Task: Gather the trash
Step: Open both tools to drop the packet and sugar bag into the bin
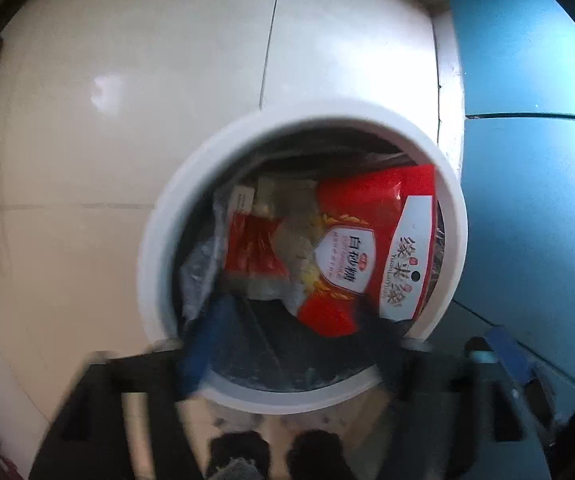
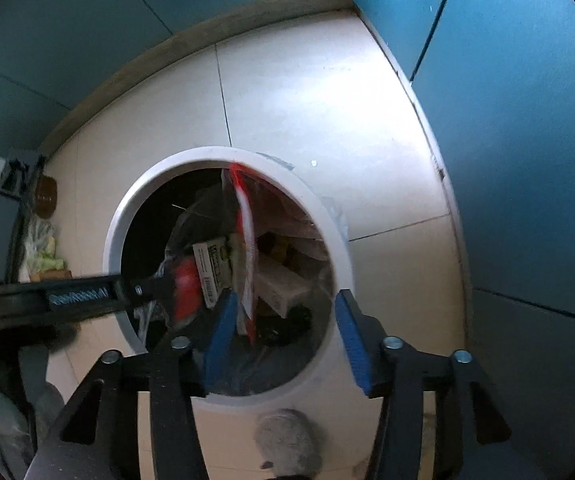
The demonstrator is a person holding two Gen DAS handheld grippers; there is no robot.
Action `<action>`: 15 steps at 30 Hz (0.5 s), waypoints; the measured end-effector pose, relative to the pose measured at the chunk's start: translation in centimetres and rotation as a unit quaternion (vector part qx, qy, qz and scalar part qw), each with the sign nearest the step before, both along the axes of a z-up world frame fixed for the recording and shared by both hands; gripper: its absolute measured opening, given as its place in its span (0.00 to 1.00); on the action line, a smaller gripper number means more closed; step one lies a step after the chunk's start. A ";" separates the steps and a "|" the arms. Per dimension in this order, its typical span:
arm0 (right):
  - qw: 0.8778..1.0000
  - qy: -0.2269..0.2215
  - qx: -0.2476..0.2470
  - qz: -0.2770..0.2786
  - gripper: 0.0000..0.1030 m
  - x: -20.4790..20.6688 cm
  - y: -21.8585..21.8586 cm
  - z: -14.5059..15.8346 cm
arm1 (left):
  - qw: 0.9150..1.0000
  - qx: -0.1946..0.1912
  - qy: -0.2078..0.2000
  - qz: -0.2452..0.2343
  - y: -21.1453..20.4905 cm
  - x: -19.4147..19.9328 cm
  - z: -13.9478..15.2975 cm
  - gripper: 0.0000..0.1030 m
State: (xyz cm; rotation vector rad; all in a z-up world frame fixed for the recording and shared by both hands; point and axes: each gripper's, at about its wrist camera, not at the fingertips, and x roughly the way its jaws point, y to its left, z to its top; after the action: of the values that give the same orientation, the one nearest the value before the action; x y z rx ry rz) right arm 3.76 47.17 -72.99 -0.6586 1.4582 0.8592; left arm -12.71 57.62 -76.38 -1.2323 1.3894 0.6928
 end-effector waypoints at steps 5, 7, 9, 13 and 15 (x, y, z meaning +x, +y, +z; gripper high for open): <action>0.999 -0.041 -0.009 0.028 0.98 -0.1 -0.5 2.1 | 0.997 0.061 0.036 -0.025 -1.0 -1.2 3.2 0.98; 0.998 -0.056 -0.015 0.038 1.00 -0.6 -0.9 2.8 | 0.994 0.086 0.052 -0.035 -1.7 -1.8 4.8 1.00; 0.997 -0.063 -0.017 0.042 1.00 -0.9 -1.4 3.6 | 0.992 0.108 0.058 -0.042 -2.1 -2.4 6.2 1.00; 0.996 -0.080 -0.016 0.041 1.00 -1.1 -2.6 6.3 | 0.987 0.140 0.065 -0.044 -3.6 -2.9 10.1 1.00; 0.996 -0.083 -0.014 0.039 1.00 -1.4 -3.4 8.4 | 0.985 0.152 0.064 -0.042 -4.4 -2.7 11.7 1.00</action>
State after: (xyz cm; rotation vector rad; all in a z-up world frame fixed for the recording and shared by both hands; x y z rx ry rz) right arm 2.34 43.79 -64.57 -0.7944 1.3049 0.8258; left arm -15.40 53.26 -64.65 -0.8977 1.3719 0.9015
